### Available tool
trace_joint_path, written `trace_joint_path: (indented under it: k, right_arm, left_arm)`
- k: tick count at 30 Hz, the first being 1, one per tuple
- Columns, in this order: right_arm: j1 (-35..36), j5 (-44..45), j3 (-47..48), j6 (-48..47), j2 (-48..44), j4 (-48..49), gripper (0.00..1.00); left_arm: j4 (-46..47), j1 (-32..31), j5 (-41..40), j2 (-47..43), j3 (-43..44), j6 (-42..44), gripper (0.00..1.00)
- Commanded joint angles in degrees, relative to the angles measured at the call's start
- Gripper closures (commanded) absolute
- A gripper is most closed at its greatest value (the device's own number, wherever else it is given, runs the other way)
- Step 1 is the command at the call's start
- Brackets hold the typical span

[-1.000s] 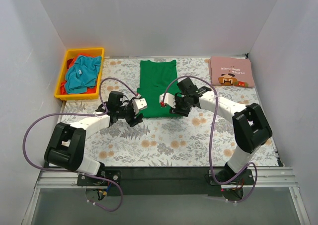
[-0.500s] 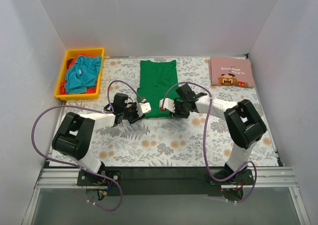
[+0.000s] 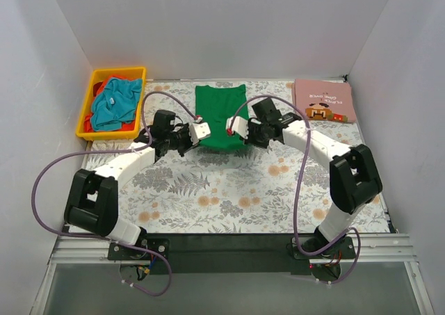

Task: Fold and stack the t-shirts
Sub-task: Fold the tshirt

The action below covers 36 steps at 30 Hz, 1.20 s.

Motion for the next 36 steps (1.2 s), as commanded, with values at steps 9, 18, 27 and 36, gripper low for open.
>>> trace_joint_path:
  k: [9, 18, 27, 36]
  right_arm:
    - [1.3, -6.5, -0.9, 1.0, -15.8, -17.7, 0.99]
    - [9.1, -13.9, -6.1, 0.8, -27.4, -36.0, 0.99]
    - [8.1, -13.2, 4.0, -6.0, -18.8, -39.3, 0.99]
    - [-2.8, -15.6, 28.3, -13.3, 10.4, -39.4, 0.99]
  left_arm:
    - [-27.8, -1.1, 9.4, -16.9, 1.0, 7.6, 1.00]
    - [-57.2, -4.0, 20.9, -28.5, 1.7, 16.3, 1.00]
    - [-52.3, -3.1, 15.1, -26.1, 2.5, 11.3, 1.00]
    - [-40.3, 11.1, 20.0, 2.3, 18.8, 14.6, 1.00]
